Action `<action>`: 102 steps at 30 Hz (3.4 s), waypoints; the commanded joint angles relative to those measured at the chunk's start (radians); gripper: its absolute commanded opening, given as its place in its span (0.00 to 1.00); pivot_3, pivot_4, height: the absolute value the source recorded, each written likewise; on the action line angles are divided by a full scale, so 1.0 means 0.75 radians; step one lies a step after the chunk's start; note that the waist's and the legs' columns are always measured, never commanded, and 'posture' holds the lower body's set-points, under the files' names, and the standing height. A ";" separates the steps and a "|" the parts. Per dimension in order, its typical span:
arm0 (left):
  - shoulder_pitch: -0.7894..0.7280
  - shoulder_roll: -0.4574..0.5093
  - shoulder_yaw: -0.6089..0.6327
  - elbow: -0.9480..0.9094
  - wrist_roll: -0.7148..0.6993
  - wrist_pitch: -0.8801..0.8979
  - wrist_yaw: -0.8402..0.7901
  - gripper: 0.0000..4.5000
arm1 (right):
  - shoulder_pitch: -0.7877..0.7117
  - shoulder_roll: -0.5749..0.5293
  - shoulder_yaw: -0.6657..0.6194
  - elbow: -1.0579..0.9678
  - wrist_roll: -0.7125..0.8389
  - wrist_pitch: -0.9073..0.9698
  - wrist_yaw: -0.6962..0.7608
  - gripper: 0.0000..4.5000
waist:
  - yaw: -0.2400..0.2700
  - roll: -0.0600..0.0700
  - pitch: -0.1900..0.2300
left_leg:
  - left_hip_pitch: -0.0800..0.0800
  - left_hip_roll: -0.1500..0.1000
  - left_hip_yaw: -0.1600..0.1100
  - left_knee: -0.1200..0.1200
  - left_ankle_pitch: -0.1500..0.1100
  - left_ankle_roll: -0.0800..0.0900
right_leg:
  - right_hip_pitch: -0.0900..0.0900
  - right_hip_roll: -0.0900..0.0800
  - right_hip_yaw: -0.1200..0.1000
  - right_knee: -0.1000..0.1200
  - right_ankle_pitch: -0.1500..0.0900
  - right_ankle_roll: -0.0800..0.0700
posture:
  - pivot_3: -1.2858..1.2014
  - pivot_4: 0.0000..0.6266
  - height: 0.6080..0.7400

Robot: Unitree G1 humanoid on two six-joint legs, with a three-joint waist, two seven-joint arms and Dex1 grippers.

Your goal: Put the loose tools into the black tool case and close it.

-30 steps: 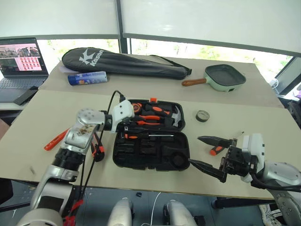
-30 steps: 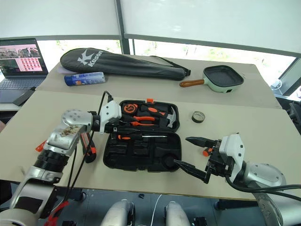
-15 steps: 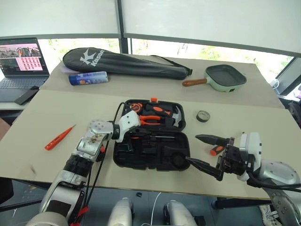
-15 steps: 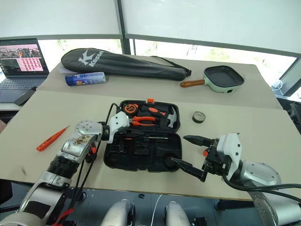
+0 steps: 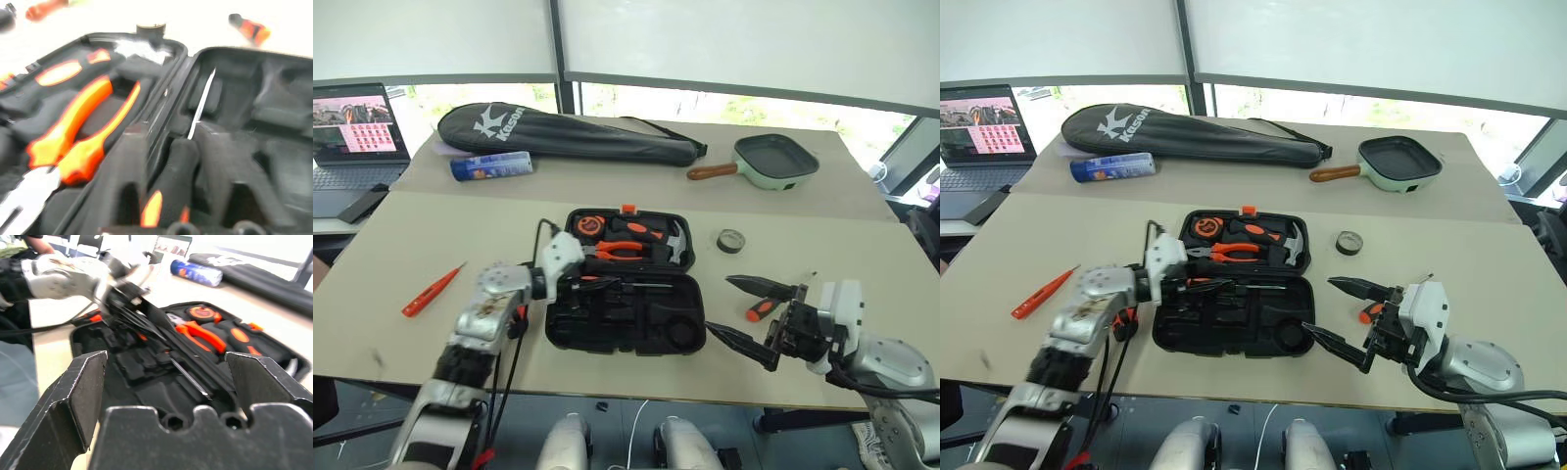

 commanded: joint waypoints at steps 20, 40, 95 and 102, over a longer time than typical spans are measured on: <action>0.745 0.249 0.538 -0.233 -0.314 -0.259 -0.292 0.98 | 0.621 0.153 -0.482 0.323 -0.109 -0.418 0.074 1.00 | 0.009 0.008 -0.001 | 0.009 0.003 0.002 -0.007 -0.002 0.001 | 0.004 -0.008 0.003 -0.003 -0.011 -0.011 | 0.52 0.24 1.00; 0.393 0.250 0.259 -0.654 -0.502 0.013 -0.210 0.98 | -0.684 0.139 -0.319 0.258 0.264 1.934 -1.361 1.00 | -0.012 0.007 -0.001 | -0.011 -0.004 0.002 -0.012 -0.002 0.003 | -0.016 -0.004 0.008 -0.005 -0.002 0.001 | 0.52 0.24 1.00; 0.488 0.235 0.259 -0.502 -0.465 -0.046 -0.259 1.00 | -0.764 -0.405 0.418 -0.002 -0.005 0.613 -0.107 0.18 | -0.050 0.017 -0.003 | -0.009 0.004 -0.002 -0.021 -0.002 0.008 | -0.013 0.005 0.007 -0.022 0.000 0.000 | 0.52 0.24 1.00; 0.641 0.284 0.349 -0.508 -0.441 -0.074 -0.266 1.00 | -1.273 -0.214 1.006 0.239 -0.417 0.742 0.013 0.18 | -0.049 0.015 0.002 | -0.012 -0.001 0.005 -0.018 -0.002 0.007 | -0.019 -0.005 0.010 -0.019 0.001 0.002 | 0.52 0.24 1.00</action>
